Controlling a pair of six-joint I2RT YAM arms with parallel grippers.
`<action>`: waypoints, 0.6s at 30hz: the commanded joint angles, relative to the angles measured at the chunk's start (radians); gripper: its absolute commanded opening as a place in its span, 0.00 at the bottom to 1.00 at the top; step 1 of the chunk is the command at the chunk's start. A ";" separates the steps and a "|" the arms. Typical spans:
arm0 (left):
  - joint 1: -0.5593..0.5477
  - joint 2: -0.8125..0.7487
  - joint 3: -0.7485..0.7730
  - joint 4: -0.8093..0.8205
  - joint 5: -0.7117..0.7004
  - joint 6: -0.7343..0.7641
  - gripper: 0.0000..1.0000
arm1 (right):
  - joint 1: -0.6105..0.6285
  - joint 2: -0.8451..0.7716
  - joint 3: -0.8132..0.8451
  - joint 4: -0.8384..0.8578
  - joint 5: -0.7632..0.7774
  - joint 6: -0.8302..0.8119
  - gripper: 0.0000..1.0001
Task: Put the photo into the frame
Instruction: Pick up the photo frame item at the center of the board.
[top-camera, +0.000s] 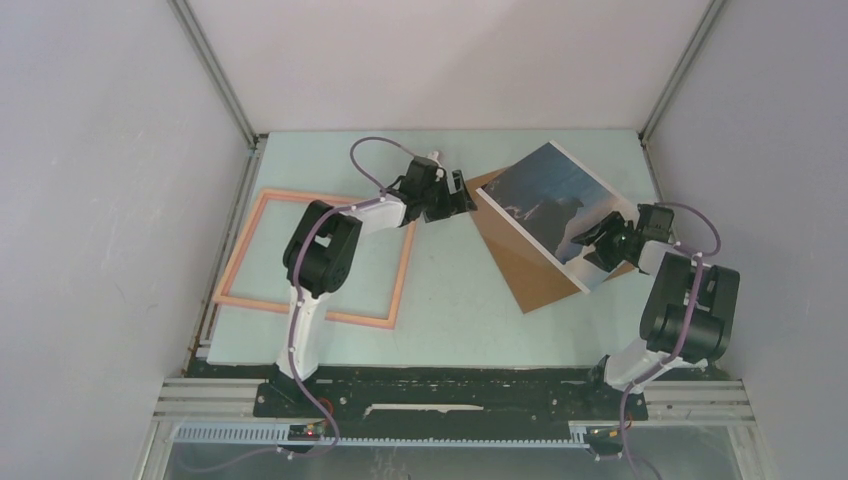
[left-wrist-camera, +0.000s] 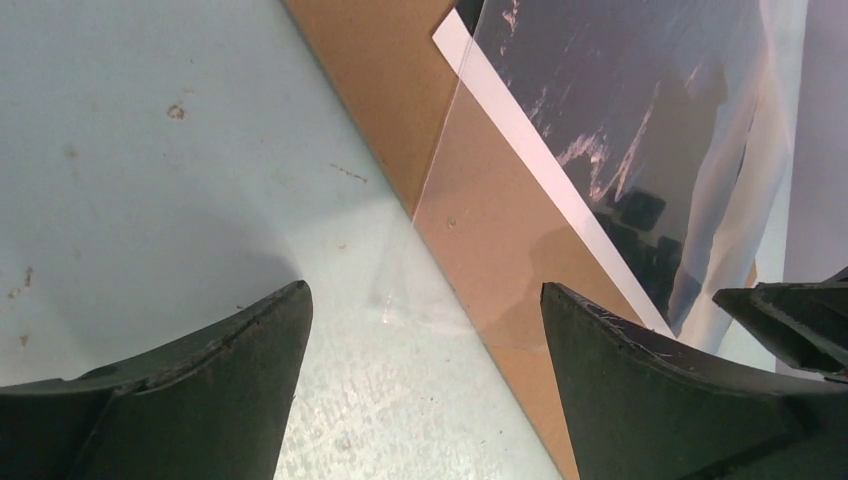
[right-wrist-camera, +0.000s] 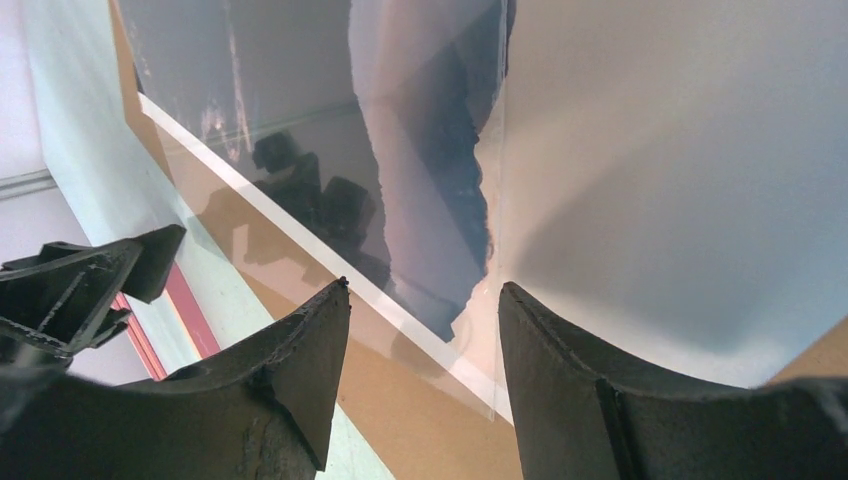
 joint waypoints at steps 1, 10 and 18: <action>-0.010 0.037 0.076 -0.066 -0.011 0.033 0.95 | 0.016 0.063 0.029 0.007 0.001 -0.005 0.64; -0.014 0.062 0.080 -0.025 0.073 -0.010 0.95 | 0.048 0.113 0.029 0.022 -0.009 -0.004 0.63; 0.008 0.063 0.040 0.172 0.258 -0.117 0.94 | 0.062 0.116 0.028 0.032 -0.020 -0.004 0.63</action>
